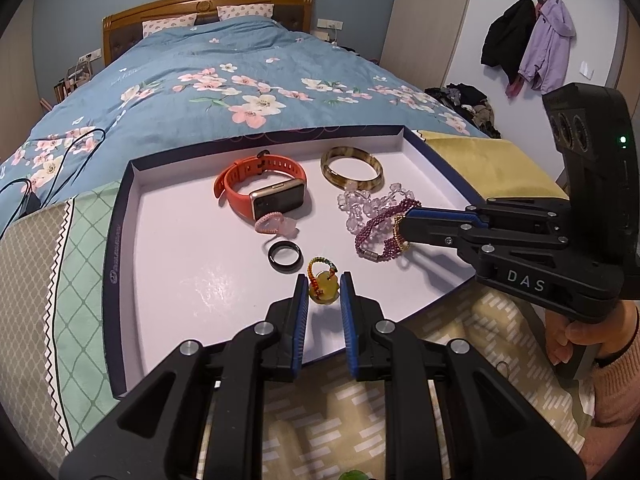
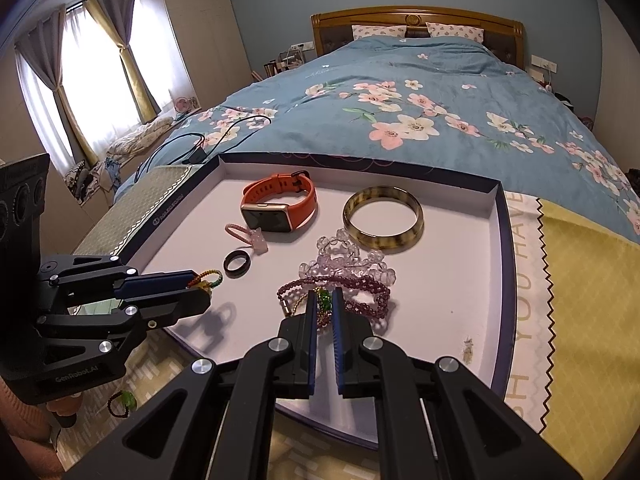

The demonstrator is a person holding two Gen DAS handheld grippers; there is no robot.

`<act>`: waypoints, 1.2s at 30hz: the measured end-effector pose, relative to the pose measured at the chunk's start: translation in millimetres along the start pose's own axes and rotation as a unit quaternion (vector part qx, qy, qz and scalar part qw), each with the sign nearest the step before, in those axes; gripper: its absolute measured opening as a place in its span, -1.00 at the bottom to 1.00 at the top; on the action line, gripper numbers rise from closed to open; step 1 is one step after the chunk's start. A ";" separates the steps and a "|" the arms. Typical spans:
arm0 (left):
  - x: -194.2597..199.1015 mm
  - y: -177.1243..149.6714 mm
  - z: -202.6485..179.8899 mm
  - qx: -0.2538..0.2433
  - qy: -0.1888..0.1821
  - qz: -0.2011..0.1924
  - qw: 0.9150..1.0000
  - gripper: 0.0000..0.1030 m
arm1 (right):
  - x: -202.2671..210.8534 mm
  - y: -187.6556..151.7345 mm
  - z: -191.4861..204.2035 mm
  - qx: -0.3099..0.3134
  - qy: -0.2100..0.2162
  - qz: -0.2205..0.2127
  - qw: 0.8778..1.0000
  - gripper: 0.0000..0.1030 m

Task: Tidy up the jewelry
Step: 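Carry the yellow-stone ring with the left tool while the right tool carries the gold pendant over the box, then open both tools to drop the ring and pendant into the box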

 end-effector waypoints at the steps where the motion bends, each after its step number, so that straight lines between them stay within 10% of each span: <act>1: -1.1 -0.2 0.5 0.001 0.000 0.002 1.000 -0.68 | -0.5 0.2 0.2 0.000 -0.001 0.000 1.000 -0.87; 22: -10.9 -0.4 6.3 0.011 0.008 0.003 1.000 -0.68 | 17.3 1.9 0.9 -0.005 0.004 -0.021 1.000 -0.66; 36: 52.3 -5.8 -12.9 -0.041 0.025 -0.061 0.997 -0.19 | 57.4 -23.7 -1.7 0.013 0.002 -0.038 0.999 -0.27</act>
Point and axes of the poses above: each gripper's, at about its wrist camera, not at the fingertips, and x roughly against the way its jaws point, z to its left, y to its top, the point moved 7 cm from there along -x, roughly the way its jaws point, and after that the axes turned 10 degrees about -y, right-handed, at the moved point
